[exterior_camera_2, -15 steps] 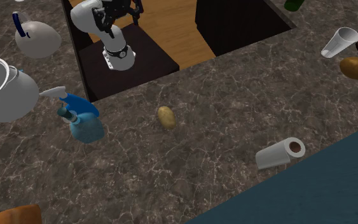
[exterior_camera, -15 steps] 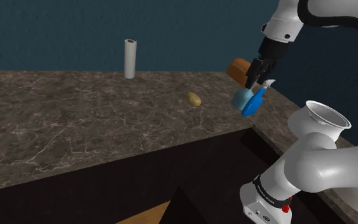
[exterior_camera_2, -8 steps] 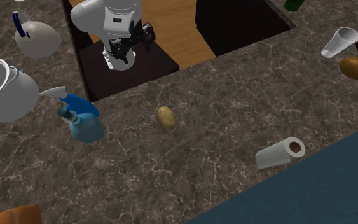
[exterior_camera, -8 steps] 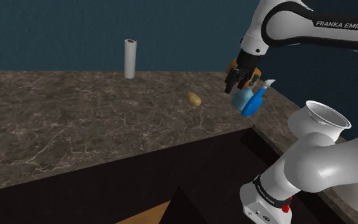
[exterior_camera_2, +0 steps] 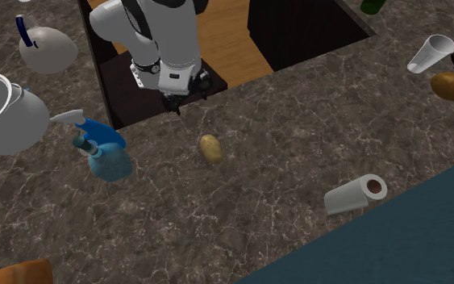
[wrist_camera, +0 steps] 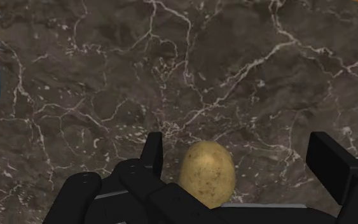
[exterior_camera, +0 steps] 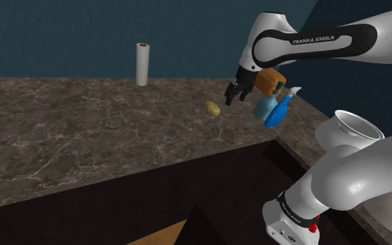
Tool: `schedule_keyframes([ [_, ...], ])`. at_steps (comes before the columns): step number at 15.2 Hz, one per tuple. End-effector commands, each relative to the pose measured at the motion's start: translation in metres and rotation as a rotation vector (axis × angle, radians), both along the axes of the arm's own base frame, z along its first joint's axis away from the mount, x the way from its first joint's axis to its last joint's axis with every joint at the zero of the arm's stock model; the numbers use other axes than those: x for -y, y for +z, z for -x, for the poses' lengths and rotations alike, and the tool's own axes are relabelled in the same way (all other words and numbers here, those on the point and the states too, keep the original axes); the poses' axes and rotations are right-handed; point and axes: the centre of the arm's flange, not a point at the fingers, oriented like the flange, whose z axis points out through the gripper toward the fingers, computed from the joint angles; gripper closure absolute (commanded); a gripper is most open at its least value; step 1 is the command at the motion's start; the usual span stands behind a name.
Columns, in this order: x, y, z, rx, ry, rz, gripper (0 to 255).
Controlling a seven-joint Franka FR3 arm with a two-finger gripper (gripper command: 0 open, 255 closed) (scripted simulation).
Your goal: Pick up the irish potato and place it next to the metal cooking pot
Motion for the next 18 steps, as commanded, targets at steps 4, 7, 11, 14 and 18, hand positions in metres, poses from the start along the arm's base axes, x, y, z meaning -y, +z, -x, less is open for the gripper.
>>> schedule_keyframes([
  [4, 0.007, -0.042, -0.044, 0.026, -0.001, 0.004, 0],
  [7, 0.01, -0.068, -0.072, 0.039, -0.002, 0.007, 0],
  [11, 0.012, -0.093, -0.088, 0.047, -0.002, 0.008, 0],
  [14, 0.013, -0.109, -0.089, 0.047, -0.002, 0.008, 0],
  [18, 0.013, -0.123, -0.089, 0.047, -0.002, 0.008, 0],
])
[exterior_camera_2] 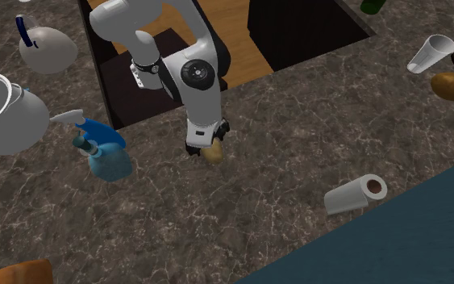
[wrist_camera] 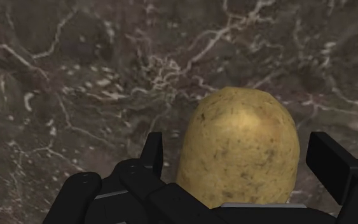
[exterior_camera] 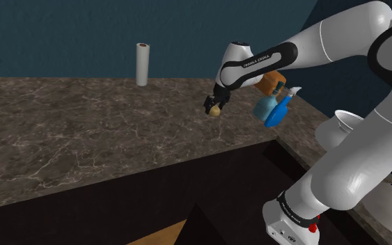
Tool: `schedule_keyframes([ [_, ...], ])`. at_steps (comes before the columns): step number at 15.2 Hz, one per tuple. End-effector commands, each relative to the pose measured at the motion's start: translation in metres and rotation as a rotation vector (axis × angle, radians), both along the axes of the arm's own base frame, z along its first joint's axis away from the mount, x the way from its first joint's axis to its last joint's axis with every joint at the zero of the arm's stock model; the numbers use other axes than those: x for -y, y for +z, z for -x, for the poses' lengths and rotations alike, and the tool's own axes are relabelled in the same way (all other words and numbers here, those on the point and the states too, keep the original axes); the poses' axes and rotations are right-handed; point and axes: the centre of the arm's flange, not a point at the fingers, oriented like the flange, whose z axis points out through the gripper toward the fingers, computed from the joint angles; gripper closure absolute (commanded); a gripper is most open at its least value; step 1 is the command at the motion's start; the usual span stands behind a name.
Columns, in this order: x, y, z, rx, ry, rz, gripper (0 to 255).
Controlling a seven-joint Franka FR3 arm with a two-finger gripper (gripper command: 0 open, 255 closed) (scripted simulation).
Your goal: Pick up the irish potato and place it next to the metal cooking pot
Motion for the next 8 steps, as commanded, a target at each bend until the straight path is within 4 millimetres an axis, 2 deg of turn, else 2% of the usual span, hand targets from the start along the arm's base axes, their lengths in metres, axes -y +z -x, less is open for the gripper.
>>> schedule_keyframes([
  [1, -0.0003, -0.0015, -0.0007, 0.001, 0.0, 0.0, 0],
  [6, -0.0003, -0.0014, -0.0006, 0.001, 0.0, 0.0, 0],
  [7, -0.0003, -0.0014, -0.0006, 0.001, 0.0, 0.0, 255],
  [8, -0.0003, -0.0014, -0.0006, 0.001, 0.0, 0.0, 255],
])
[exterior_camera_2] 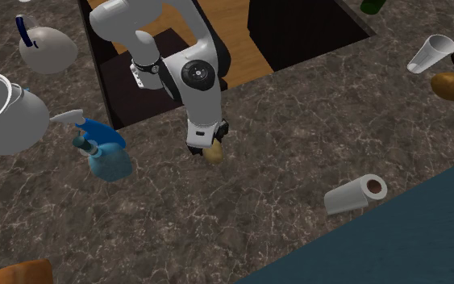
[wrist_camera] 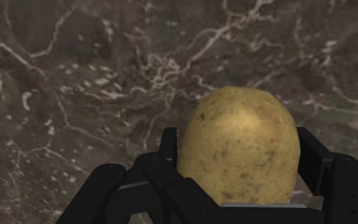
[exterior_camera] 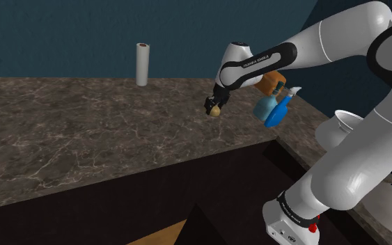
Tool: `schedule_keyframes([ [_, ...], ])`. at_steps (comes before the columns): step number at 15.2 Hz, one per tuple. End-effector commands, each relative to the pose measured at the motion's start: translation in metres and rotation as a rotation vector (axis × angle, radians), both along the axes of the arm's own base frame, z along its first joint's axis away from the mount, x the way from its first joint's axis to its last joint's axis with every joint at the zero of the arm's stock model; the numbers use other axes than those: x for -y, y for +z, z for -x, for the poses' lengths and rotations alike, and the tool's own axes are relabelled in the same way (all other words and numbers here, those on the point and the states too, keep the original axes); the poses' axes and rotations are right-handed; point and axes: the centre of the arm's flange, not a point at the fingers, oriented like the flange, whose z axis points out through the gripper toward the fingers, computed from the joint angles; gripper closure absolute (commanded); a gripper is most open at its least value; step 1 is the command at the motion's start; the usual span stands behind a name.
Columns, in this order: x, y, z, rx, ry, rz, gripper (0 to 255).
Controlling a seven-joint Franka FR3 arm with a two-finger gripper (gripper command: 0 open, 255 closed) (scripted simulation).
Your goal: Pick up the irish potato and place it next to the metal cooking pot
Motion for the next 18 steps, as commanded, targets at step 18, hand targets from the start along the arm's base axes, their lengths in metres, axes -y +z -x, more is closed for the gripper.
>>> schedule_keyframes([
  [18, 0.0, 0.053, 0.0, -0.001, 0.0, 0.0, 255],
])
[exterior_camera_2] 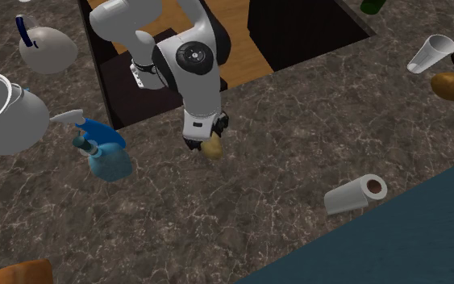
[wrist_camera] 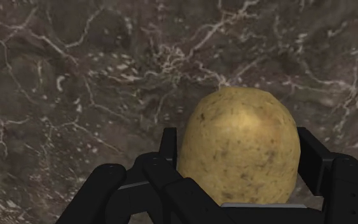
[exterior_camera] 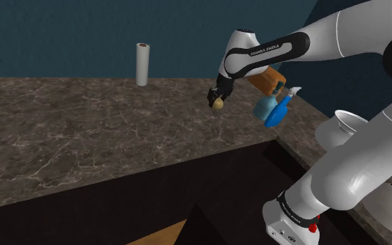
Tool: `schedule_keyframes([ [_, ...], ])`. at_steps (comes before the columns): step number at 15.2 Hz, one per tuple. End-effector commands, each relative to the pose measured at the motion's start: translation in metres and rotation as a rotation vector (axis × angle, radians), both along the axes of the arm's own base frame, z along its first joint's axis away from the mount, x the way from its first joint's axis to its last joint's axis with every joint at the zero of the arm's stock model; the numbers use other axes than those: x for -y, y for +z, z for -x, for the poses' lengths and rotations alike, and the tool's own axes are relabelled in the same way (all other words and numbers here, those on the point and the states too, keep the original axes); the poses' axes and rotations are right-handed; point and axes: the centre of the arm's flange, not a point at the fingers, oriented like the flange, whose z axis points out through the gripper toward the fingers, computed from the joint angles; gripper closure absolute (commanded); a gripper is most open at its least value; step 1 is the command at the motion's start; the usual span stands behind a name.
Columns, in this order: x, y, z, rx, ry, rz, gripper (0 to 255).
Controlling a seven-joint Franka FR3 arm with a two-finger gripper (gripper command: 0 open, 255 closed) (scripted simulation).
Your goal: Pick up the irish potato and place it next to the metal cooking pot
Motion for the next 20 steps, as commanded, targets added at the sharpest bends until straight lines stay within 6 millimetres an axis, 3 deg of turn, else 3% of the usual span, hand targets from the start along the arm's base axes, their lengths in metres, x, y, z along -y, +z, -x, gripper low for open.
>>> schedule_keyframes([
  [1, -0.001, 0.012, 0.0, 0.0, 0.0, 0.0, 255],
  [20, -0.001, 0.112, 0.0, 0.0, 0.0, 0.0, 255],
])
